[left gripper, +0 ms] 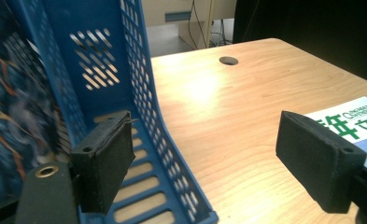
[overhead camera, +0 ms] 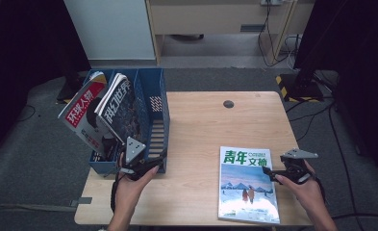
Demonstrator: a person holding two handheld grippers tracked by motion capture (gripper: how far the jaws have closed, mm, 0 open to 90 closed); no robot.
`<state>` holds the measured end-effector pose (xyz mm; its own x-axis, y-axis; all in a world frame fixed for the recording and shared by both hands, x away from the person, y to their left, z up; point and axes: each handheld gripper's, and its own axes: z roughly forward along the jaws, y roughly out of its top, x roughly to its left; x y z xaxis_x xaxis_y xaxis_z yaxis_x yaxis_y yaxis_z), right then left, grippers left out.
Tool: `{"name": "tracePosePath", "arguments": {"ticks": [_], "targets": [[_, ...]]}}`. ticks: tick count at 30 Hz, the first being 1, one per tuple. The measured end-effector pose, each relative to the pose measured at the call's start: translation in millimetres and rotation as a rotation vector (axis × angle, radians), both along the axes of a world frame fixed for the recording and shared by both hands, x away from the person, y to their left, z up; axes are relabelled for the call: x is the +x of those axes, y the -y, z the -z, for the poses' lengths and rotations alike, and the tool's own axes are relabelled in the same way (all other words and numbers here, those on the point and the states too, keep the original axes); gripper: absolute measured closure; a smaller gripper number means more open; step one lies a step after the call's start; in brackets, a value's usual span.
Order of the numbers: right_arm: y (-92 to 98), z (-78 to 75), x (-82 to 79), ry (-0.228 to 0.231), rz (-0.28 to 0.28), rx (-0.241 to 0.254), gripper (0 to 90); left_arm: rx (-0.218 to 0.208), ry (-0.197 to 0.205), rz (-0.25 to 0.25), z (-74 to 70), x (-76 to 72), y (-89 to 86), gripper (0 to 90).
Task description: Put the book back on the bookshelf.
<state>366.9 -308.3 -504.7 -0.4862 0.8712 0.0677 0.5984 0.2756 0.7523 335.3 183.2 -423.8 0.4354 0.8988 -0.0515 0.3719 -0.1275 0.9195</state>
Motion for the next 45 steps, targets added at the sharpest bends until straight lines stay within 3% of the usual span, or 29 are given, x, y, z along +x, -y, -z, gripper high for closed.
{"name": "tracePosePath", "arguments": {"ticks": [2, 13, 27, 35, 40, 45], "targets": [[-0.1, -0.1, -0.3, -0.002, 0.0, -0.001, 11.0, 0.021, -0.003, 0.004, 2.5, 0.1, 2.6, 19.1], [-0.4, -1.1, -1.2, 0.009, -0.002, -0.006, 15.2, 0.033, 0.014, 0.049, 2.0, -1.2, 14.7, 19.1], [-0.4, -0.5, -1.4, -0.002, -0.019, -0.004, 18.2, 0.07, 0.003, 0.117, 10.1, 0.4, 46.8, 19.2], [-0.2, -1.3, -2.2, -0.005, -0.019, 0.007, 19.8, 0.091, -0.014, 0.168, 16.7, 2.7, 72.4, 19.2], [-1.2, 0.0, -1.5, -0.011, -0.03, 0.009, 18.1, 0.13, -0.028, 0.219, 25.5, 4.0, 98.6, 19.2], [-1.6, 2.0, -1.4, -0.045, -0.04, 0.014, 13.2, 0.177, -0.056, 0.273, 38.8, 8.8, 122.4, 19.2]]}}
